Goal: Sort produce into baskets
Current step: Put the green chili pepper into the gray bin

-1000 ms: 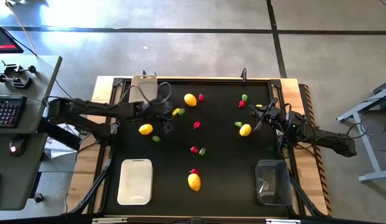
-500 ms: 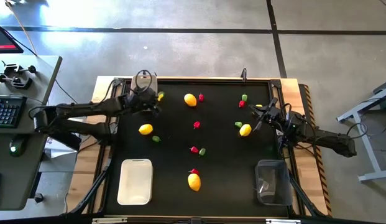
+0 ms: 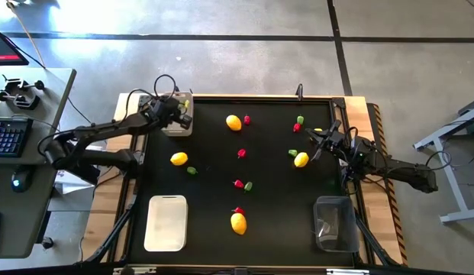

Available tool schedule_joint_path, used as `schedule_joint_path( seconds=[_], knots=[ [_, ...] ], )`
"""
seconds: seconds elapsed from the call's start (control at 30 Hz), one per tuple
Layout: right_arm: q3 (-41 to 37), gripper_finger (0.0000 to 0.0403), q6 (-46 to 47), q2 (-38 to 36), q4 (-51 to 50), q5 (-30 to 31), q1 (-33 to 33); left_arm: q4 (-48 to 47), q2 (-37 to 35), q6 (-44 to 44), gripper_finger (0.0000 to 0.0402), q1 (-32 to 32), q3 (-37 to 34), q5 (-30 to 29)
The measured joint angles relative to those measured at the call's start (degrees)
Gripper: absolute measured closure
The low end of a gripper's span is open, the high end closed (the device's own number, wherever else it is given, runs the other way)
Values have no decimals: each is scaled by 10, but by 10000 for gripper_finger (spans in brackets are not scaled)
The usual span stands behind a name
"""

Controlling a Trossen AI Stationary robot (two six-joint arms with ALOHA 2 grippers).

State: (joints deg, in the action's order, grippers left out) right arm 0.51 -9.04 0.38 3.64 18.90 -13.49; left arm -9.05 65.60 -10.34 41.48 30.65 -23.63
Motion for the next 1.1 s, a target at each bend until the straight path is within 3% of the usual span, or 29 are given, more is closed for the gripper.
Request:
schedule_joint_path(
  seconds=[0.2,0.6,1.1],
  knots=[
    [0,403,0,0,0,0,0,-1,52,24,401,44,23,75],
    [0,403,0,0,0,0,0,1,150,36,401,68,73,79],
    [0,403,0,0,0,0,0,-4,188,50,401,69,85,67]
  ],
)
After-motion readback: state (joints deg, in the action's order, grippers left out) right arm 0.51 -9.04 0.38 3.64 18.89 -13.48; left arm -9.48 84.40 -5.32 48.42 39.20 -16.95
